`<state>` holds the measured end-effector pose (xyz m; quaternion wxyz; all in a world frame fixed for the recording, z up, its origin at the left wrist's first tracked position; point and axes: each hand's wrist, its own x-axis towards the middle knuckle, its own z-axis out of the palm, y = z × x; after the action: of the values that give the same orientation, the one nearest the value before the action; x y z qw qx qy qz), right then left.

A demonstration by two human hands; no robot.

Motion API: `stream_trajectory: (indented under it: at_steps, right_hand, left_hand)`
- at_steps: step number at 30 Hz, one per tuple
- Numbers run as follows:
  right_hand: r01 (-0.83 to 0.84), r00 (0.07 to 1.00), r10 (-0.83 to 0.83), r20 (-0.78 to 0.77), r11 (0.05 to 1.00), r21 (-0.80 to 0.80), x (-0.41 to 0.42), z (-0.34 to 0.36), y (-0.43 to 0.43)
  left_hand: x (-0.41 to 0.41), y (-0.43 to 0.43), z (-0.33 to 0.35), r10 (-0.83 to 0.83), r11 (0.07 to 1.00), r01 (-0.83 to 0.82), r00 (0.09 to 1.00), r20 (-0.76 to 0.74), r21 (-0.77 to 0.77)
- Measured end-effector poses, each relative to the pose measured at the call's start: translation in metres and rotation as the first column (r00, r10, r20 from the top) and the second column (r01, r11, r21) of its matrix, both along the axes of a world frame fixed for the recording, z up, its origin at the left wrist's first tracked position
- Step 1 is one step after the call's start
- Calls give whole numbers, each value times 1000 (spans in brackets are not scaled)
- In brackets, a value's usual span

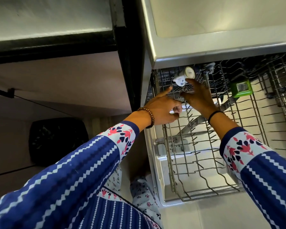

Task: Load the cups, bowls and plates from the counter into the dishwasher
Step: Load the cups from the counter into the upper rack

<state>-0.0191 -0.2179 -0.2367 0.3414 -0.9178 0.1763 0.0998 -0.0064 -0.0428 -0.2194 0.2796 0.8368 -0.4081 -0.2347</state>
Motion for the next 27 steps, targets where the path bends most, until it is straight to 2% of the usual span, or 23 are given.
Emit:
stream_trajectory:
  at_steps: [6, 11, 15, 20, 23, 27]
  right_hand:
    - [11, 1000, -11, 2, 999, 48, -35, 39, 27]
    - [35, 998, -46, 50, 978, 208, -64, 85, 55]
    - [17, 995, -48, 88, 944, 330, -76, 126, 81]
    - [-74, 987, 14, 161, 926, 371, -77, 176, 114]
    - [-100, 983, 13, 184, 876, 472, -69, 205, 136]
    - [-215, 963, 96, 250, 834, 507, -48, 238, 172]
  left_hand:
    - [-19, 14, 27, 89, 995, -94, 987, -131, -31]
    - [-38, 52, 71, 174, 984, -172, 984, -42, 54]
    - [-42, 83, 107, 245, 968, -245, 970, 10, 46]
    - [-46, 122, 148, 399, 916, -395, 916, 48, -74]
    - [-47, 149, 173, 473, 874, -460, 878, 66, -156]
    - [-40, 192, 203, 622, 763, -586, 780, 64, -273]
